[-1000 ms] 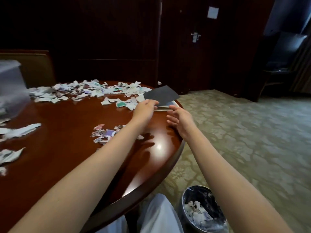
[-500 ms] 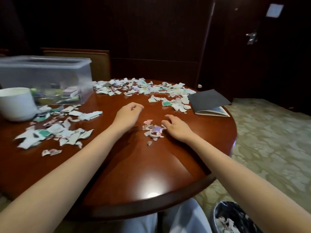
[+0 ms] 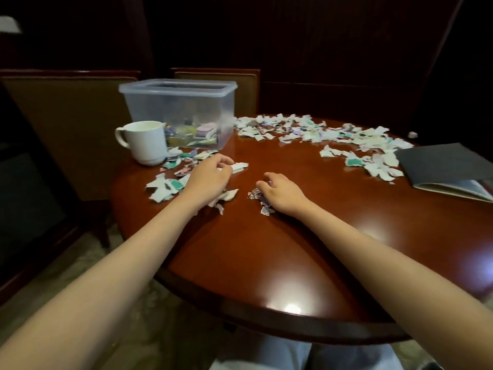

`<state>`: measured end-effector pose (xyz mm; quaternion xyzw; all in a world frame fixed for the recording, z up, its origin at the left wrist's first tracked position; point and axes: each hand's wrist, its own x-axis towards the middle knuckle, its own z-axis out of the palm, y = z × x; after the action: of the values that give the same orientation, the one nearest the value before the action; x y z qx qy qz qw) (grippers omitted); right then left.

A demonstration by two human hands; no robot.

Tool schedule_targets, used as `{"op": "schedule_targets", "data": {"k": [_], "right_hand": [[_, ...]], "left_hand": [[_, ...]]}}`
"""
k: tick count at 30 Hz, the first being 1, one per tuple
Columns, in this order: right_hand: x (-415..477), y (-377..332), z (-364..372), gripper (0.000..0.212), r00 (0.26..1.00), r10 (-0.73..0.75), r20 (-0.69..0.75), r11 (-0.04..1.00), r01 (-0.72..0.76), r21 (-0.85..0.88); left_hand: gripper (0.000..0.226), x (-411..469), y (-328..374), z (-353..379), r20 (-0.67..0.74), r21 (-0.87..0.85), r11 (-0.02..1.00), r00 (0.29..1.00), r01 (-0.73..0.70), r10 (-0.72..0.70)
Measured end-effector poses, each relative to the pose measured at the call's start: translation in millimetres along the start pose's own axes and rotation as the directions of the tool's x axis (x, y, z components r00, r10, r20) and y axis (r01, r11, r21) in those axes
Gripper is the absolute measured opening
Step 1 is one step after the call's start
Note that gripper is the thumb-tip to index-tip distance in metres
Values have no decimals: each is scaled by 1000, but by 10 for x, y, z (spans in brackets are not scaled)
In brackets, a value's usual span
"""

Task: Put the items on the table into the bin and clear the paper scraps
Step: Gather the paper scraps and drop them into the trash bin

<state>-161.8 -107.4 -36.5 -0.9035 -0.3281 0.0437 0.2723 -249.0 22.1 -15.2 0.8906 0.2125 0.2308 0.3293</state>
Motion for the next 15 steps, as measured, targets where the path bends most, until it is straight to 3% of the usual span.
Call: {"op": "schedule_targets", "data": {"k": [6, 10, 15], "right_hand": [[172, -346, 208, 39, 994, -81, 71, 992, 73, 105], [209, -494, 246, 47, 986, -120, 112, 986, 105, 131], [249, -579, 275, 56, 969, -187, 164, 963, 148, 224]], "left_hand": [[29, 17, -370, -308, -96, 136, 989, 994, 55, -42], [33, 10, -565, -395, -157, 204, 971, 983, 125, -93], [47, 48, -751, -418, -144, 331, 898, 956, 291, -256]]}}
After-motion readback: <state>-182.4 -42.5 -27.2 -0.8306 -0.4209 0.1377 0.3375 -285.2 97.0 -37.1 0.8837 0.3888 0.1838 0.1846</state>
